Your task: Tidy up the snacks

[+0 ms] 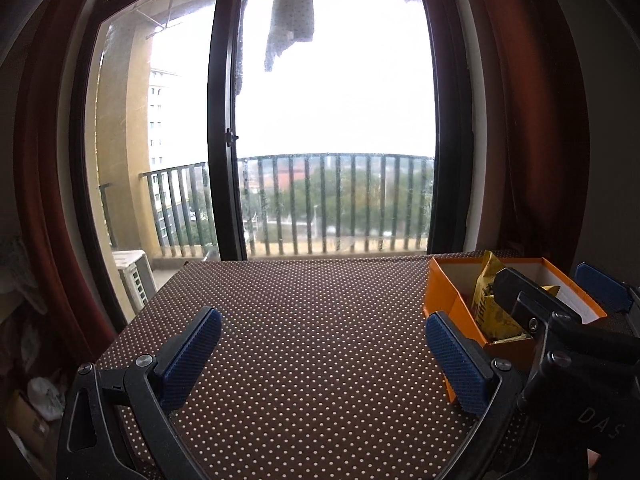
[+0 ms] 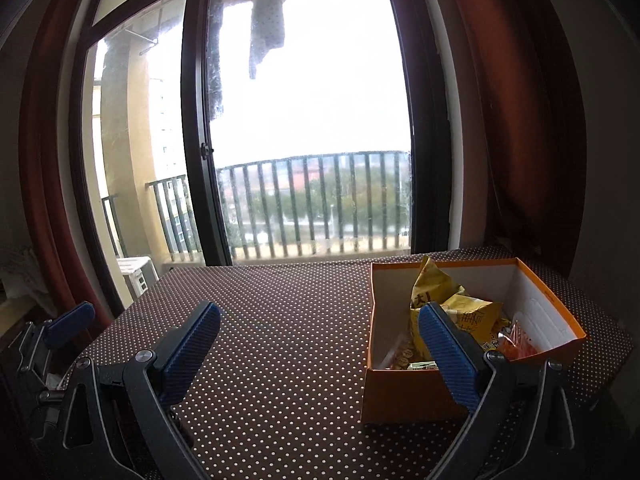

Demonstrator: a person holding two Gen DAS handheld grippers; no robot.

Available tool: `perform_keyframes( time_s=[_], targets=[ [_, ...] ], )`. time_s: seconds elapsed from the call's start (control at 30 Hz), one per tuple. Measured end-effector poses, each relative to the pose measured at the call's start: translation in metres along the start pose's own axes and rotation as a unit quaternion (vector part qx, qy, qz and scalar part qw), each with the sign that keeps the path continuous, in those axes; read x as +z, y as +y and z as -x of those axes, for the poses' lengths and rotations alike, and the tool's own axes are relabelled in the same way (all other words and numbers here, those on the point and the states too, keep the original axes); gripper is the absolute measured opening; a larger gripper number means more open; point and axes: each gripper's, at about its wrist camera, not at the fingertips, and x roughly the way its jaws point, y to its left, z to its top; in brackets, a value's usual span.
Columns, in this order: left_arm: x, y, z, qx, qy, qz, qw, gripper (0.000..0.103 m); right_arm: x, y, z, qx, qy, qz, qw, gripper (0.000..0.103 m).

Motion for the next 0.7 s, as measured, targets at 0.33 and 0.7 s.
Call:
perform_keyframes(
  time_s=[0.33, 0.7],
  targets=[
    [0.003, 0.006, -0.007, -0.005, -0.005, 0.013, 0.9999, 0.102, 0.003, -0.004, -0.007, -0.002, -0.007, -0.005, 1.0, 0.103],
    [0.007, 0.01, -0.033, -0.003, 0.0, 0.011, 0.9999, 0.102, 0.004, -0.005, -0.029, -0.011, -0.004, -0.014, 1.0, 0.103]
  ],
)
